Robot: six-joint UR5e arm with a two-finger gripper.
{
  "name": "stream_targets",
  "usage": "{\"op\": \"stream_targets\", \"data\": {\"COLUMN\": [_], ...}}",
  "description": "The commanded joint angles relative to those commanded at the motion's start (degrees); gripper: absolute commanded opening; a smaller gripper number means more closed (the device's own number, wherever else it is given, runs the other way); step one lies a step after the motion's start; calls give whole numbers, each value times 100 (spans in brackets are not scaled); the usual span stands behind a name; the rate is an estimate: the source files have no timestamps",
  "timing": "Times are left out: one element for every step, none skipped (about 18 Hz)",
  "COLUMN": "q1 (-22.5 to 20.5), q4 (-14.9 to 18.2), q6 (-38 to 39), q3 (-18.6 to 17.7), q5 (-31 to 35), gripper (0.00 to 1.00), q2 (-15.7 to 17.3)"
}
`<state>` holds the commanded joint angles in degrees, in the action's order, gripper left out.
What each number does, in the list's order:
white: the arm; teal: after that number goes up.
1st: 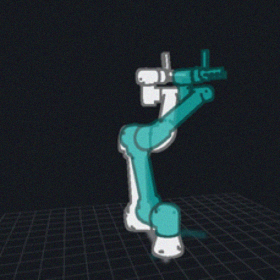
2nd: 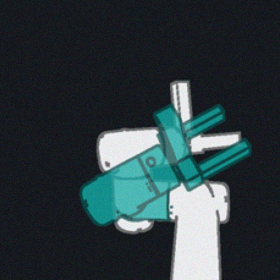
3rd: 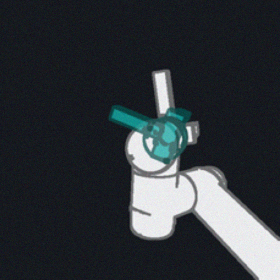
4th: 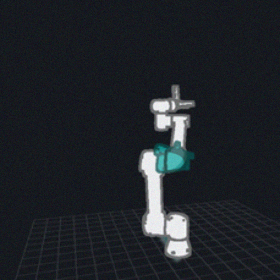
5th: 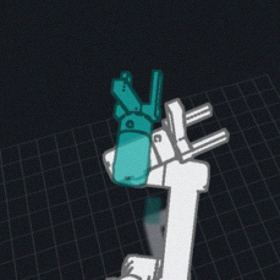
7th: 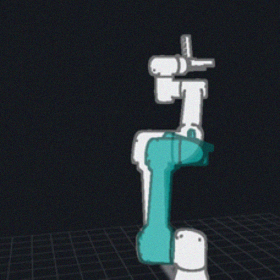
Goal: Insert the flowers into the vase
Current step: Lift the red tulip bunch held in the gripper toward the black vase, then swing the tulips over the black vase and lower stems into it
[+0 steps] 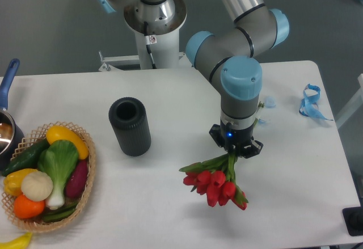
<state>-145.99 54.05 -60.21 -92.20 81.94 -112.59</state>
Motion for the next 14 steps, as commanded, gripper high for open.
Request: {"op": "stream_targets", "data": {"q1": [-9, -9, 0, 9, 9, 17, 18, 26, 26, 35, 44, 87, 105, 158], "q4": [-9, -105, -254, -386, -535, -719, -869, -914, -923, -932, -932, -932, -932, -941], "q6": [61, 166, 342, 552, 720, 843, 896, 888, 888, 897, 923, 967, 985, 985], "q3": [0, -9, -9, -26, -26, -35, -35, -53, -44, -44, -44, -35, -53, -53], "q5": [-220, -466, -720, -941, -1125, -1327, -1530, -1749, -1995, -2258, -2522, -2690, -2744, -2797], "gripper": [3, 3, 3, 3, 3, 3, 3, 3, 3, 3, 3, 3, 3, 3], "q2": [26, 105, 140, 176, 185, 211, 211, 220, 220, 229, 263, 316, 386, 439]}}
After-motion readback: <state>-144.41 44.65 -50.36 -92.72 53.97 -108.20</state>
